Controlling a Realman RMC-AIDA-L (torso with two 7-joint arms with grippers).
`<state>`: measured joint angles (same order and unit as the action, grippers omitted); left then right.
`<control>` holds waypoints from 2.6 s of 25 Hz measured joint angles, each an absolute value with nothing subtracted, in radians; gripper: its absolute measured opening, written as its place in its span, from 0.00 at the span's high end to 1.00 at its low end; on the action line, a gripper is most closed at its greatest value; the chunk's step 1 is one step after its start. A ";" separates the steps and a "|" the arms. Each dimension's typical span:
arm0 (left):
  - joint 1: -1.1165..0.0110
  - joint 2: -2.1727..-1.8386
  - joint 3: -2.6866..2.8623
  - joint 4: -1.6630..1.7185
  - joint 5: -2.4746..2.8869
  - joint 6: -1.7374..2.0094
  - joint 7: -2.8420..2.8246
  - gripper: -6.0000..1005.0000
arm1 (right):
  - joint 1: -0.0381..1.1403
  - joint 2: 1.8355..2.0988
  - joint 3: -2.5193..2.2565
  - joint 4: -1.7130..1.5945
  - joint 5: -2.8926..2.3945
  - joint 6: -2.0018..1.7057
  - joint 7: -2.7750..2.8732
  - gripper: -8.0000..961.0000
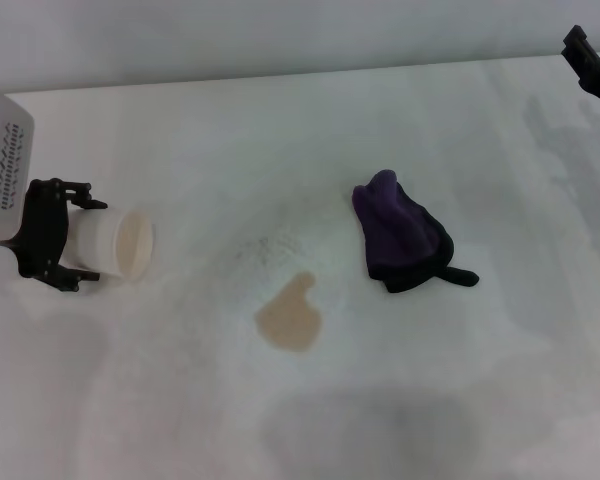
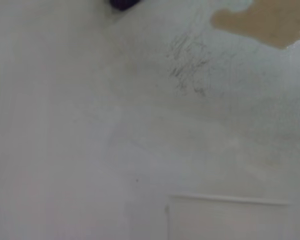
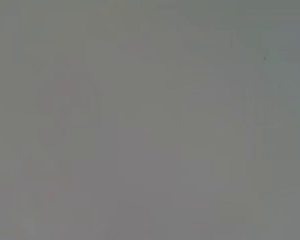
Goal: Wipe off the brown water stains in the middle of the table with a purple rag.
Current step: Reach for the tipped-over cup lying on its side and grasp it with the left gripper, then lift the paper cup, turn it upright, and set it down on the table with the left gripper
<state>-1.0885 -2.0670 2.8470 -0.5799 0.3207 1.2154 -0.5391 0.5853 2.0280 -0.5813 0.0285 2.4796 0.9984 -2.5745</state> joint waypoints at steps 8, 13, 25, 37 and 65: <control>-1.085 -2.071 2.847 -0.578 0.287 1.215 -0.542 0.15 | 0.585 2.028 -0.581 0.026 2.478 0.999 -2.576 0.11; -1.071 -2.071 2.847 -0.582 0.173 1.221 -0.558 0.22 | 0.580 2.026 -0.583 0.021 2.478 0.999 -2.576 0.11; -0.907 -2.069 2.846 -0.479 -0.359 1.260 -0.610 0.22 | 0.575 2.023 -0.599 0.021 2.460 0.998 -2.583 0.11; -0.622 -2.072 2.846 -0.173 -0.839 1.317 -0.608 0.23 | 0.530 2.020 -0.660 -0.014 2.410 1.001 -2.583 0.11; -0.488 -2.088 2.844 0.126 -1.220 1.056 -0.441 0.23 | 0.520 2.026 -0.764 -0.020 2.404 1.008 -2.580 0.11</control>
